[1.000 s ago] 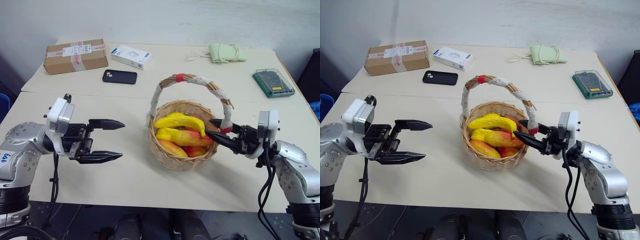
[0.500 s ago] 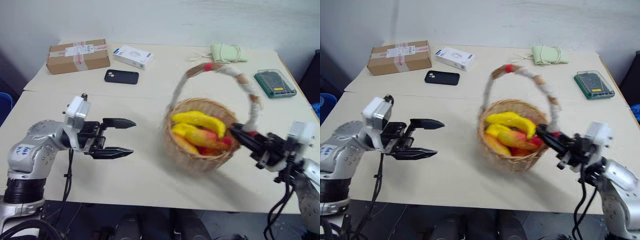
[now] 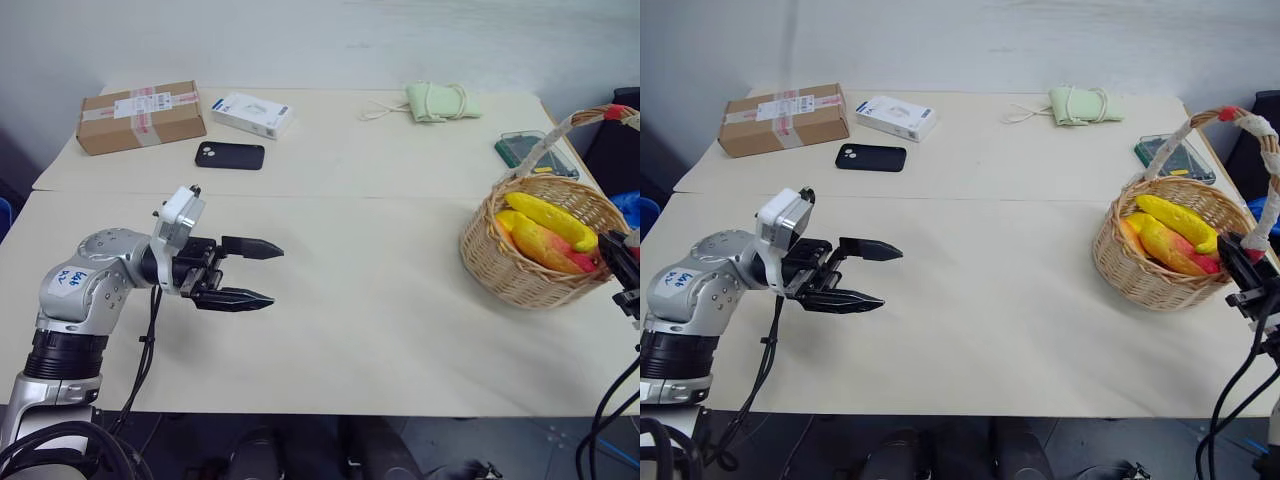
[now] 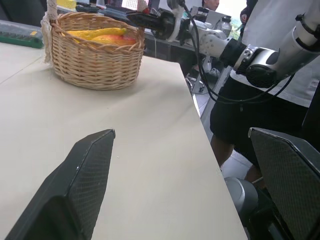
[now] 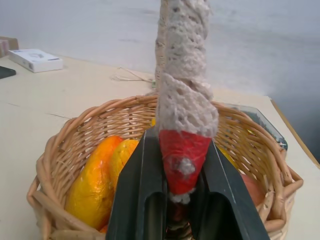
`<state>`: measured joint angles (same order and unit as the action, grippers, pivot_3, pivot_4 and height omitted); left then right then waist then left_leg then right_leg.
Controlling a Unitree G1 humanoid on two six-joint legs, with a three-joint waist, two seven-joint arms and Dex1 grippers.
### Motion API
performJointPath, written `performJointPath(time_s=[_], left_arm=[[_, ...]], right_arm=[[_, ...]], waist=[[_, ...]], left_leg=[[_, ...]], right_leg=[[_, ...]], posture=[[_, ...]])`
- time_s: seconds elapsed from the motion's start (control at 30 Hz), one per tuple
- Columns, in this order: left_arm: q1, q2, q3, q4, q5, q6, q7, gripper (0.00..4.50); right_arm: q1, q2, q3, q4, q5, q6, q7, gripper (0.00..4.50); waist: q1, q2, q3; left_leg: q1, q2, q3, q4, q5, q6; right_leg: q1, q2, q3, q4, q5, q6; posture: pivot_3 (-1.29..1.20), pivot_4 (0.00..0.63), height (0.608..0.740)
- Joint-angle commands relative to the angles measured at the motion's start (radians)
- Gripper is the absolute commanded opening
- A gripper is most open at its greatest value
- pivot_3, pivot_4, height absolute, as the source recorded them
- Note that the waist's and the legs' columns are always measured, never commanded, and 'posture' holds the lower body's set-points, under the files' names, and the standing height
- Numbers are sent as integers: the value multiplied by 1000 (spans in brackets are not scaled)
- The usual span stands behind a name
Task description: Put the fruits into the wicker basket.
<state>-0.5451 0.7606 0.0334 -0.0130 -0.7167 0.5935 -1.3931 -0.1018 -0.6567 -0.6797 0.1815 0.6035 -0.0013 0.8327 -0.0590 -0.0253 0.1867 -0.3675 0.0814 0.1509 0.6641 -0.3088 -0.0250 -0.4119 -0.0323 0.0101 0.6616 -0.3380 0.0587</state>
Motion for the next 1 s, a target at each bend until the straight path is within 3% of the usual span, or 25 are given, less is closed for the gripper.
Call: performJointPath(time_s=[0.03, 0.2, 0.37, 0.4, 0.53, 0.7, 0.8, 0.9, 1.0], left_arm=[[-1, 0, 32, -3, 6, -25, 8, 4500], [24, -11, 47, -12, 6, -41, 24, 4500], [11, -72, 71, 28, 55, -156, 78, 4500], [12, -72, 73, 37, 67, -174, 80, 4500], [51, -59, 75, 73, 124, -256, 78, 4500], [167, -29, 84, 78, 193, -349, 77, 4500], [227, -13, 87, 76, 245, -415, 94, 4500], [283, -24, 88, 106, 358, -561, 176, 4500], [331, -42, 124, 95, 385, -621, 254, 4500]], right_arm=[[-18, -13, 5, -7, 11, -15, 10, 897], [-3, 4, 11, -45, -11, -49, -9, 2554], [154, -21, -82, -202, 53, 27, -20, 4288], [195, -23, -109, -242, 84, 52, -13, 4470], [395, -26, -203, -346, 115, 76, 72, 4470], [630, -31, -249, -323, 26, -77, 307, 4470], [703, -17, -182, -346, -2, -108, 379, 4470], [661, 21, 20, -473, 2, -61, 358, 4470], [577, 29, 176, -525, -29, -59, 351, 4470]], waist=[[1, 0, 0], [4, 1, 0], [23, 1, 0], [27, 1, 0], [31, 1, 0], [26, 2, -1], [22, 1, -1], [14, -2, -2], [5, -1, -2]], left_leg=[[0, 0, 0, 0, 0, 0], [0, 2, -1, 0, 0, -1], [-1, 2, -2, 0, 0, 0], [-1, 1, -2, 0, 0, 0], [0, 1, -1, 0, 0, 0], [1, 1, -1, -1, 0, 0], [3, 2, -1, -2, -1, -1], [4, 5, -1, -2, -1, 0], [5, 5, -1, -3, -4, 4]], right_leg=[[0, 0, 0, 0, 0, 0], [0, 0, 0, 0, 0, 0], [0, -1, -1, 0, 0, 0], [0, -1, -1, 0, 0, 0], [1, 0, -1, -1, 0, 0], [1, 1, -1, -2, 0, 0], [3, 1, 0, -2, 0, 0], [4, 0, 0, -2, 1, -2], [4, -1, -1, -1, 2, -3]], posture=[[0, 150, 740], [0, 150, 740], [0, 150, 740], [0, 150, 740], [0, 150, 740], [0, 150, 740], [0, 150, 740], [0, 150, 740], [0, 150, 740]])
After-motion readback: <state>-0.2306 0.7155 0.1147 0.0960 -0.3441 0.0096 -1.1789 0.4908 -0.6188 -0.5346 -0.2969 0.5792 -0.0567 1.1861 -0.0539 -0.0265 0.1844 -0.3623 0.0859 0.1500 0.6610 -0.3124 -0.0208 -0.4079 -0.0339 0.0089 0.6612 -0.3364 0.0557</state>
